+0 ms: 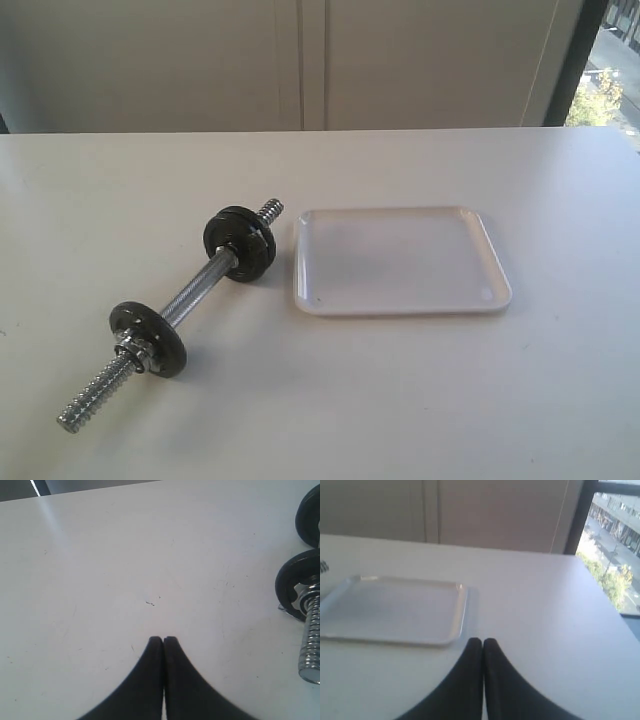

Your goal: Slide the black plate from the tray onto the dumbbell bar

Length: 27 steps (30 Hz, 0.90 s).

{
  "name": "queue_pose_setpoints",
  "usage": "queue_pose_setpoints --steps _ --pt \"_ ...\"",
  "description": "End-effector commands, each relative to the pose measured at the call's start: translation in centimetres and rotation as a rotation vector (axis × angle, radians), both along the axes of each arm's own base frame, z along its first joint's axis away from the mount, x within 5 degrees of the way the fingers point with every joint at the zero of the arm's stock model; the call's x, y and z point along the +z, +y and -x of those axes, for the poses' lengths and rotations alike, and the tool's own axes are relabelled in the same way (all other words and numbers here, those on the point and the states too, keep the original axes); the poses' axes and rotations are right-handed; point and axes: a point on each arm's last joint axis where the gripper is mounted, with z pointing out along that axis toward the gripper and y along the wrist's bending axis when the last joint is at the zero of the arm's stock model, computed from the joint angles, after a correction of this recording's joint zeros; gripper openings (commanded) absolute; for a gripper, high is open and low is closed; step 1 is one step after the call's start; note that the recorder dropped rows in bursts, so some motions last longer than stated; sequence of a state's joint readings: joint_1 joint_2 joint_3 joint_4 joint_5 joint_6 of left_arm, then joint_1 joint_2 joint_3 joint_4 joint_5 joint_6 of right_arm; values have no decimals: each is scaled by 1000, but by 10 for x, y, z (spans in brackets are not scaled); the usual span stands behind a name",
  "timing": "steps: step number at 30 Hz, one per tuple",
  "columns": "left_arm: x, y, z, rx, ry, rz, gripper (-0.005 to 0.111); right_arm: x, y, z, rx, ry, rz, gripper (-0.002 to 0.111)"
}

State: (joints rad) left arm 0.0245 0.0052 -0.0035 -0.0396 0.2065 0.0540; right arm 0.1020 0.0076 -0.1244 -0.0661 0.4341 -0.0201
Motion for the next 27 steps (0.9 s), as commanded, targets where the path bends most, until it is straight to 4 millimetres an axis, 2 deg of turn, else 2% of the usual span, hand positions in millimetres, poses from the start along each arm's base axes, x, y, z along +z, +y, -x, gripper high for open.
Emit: queue_pose_setpoints --steps 1,5,17,27 --pt "-1 0 0 6 -6 21 0 -34 1 -6 0 36 -5 0" --pt "-1 0 0 6 -6 21 0 -32 3 -6 -11 21 -136 0" --pt "-1 0 0 6 -6 21 0 -32 10 -5 122 31 -139 0" --pt "-1 0 0 6 -6 21 0 -30 4 -6 12 3 -141 0"
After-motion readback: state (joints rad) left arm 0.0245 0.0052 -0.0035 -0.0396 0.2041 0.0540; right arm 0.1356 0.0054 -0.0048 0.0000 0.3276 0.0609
